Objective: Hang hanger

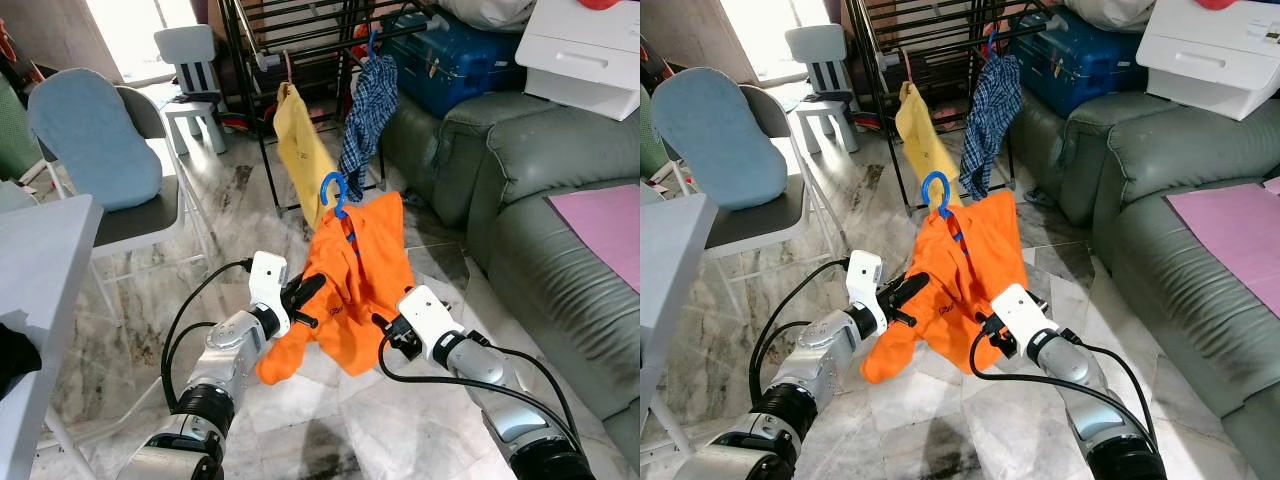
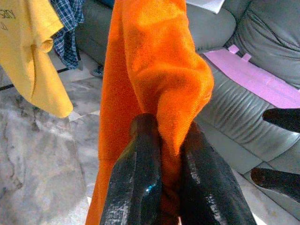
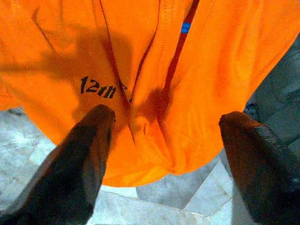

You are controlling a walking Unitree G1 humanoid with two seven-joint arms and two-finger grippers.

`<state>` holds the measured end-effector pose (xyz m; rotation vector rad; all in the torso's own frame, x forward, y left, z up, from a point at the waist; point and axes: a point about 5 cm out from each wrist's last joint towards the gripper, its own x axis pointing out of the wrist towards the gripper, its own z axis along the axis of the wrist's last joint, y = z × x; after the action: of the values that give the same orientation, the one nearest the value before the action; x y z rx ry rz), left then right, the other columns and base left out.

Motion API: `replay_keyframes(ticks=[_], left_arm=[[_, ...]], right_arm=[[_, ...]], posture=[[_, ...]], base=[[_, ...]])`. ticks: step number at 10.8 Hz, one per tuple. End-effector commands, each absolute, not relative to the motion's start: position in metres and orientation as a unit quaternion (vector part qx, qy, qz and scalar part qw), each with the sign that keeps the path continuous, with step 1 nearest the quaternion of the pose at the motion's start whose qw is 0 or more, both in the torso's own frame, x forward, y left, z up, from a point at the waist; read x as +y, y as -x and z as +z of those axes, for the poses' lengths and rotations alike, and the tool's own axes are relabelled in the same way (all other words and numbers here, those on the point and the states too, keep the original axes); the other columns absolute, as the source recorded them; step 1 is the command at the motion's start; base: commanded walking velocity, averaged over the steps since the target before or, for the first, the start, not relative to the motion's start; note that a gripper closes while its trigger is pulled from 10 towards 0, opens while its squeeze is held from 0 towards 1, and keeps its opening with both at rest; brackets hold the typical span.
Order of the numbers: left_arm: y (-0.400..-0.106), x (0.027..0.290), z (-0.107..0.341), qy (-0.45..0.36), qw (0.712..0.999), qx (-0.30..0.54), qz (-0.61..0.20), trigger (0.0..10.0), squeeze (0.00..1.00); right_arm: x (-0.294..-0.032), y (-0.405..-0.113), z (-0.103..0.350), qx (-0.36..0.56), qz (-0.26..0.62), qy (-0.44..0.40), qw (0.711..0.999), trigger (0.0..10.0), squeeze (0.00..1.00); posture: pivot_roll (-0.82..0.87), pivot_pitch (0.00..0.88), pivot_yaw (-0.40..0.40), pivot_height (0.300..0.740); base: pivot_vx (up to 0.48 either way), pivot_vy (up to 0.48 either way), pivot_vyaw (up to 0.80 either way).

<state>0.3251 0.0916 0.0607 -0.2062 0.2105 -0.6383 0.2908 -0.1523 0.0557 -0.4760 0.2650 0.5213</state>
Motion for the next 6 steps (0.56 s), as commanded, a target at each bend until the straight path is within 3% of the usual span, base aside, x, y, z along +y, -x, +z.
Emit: replay_keyframes(ticks=[1,2,3,5,6], left_arm=[[-0.332,0.095,0.072,0.09,0.944,0.078,-0.308,0.0,0.0],[-0.319,0.106,0.064,0.008,0.922,0.07,-0.381,0.0,0.0],[-0.315,0.109,0.06,-0.015,0.913,0.071,-0.402,0.0,0.0],[-0.312,0.12,0.051,-0.006,0.922,0.091,-0.375,0.0,0.0],[-0.312,0.129,0.044,0.009,0.934,0.109,-0.341,0.0,0.0]], right_arm=[[-0.147,-0.29,0.058,0.124,0.271,0.229,0.927,10.0,1.0],[-0.161,-0.291,0.071,0.101,0.313,0.224,0.917,10.0,1.0],[-0.164,-0.292,0.074,0.099,0.319,0.213,0.918,10.0,1.0],[-0.163,-0.297,0.05,0.142,0.223,0.093,0.96,10.0,1.0],[-0.161,-0.296,0.04,0.158,0.202,0.087,0.963,10.0,1.0]], posture=[[-0.27,0.0,0.104,0.74],[-0.28,0.0,0.103,0.74],[-0.28,0.0,0.104,0.74],[-0.29,0.0,0.111,0.74],[-0.29,0.0,0.112,0.74]], base=[[0.0,0.0,0.0],[0.0,0.0,0.0],[0.0,0.0,0.0],[0.0,0.0,0.0],[0.0,0.0,0.0]])
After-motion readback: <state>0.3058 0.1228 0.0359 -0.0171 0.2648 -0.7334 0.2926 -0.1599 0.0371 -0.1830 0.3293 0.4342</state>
